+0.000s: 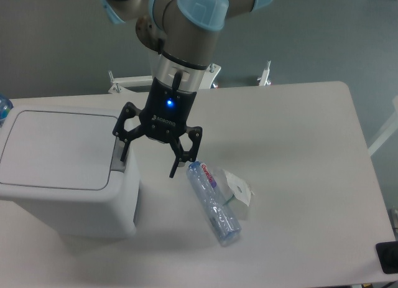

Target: Open the trash can

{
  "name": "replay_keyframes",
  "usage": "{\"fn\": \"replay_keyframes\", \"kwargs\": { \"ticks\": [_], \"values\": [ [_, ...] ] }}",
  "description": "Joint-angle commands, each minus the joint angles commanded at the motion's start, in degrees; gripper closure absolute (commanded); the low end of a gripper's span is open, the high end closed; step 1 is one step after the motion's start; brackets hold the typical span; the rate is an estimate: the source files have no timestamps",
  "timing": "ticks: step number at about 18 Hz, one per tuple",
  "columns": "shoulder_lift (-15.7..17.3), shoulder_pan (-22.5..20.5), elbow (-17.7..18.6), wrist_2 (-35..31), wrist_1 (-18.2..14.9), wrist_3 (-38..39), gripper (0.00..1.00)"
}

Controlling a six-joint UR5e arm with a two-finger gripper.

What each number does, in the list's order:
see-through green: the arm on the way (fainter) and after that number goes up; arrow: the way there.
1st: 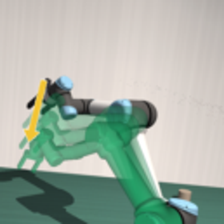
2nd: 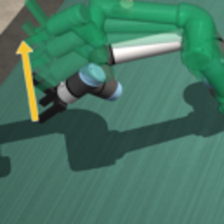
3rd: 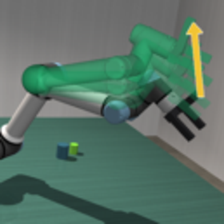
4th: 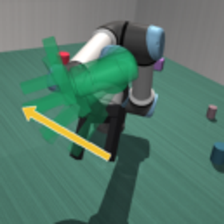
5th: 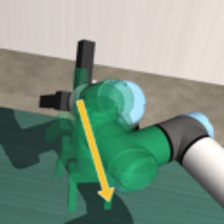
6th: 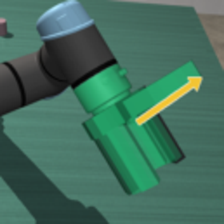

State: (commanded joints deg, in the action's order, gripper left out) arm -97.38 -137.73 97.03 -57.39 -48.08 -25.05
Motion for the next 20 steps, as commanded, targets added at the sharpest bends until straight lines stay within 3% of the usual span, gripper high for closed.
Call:
{"fn": "replay_keyframes", "kwargs": {
  "ticks": [14,20],
  "values": [
    [0.17,0.00,-0.26,-1.14,0.00,0.09,0.00],
    [-0.26,-0.35,-2.54,-1.14,0.00,-0.18,0.00]
  ]
}}
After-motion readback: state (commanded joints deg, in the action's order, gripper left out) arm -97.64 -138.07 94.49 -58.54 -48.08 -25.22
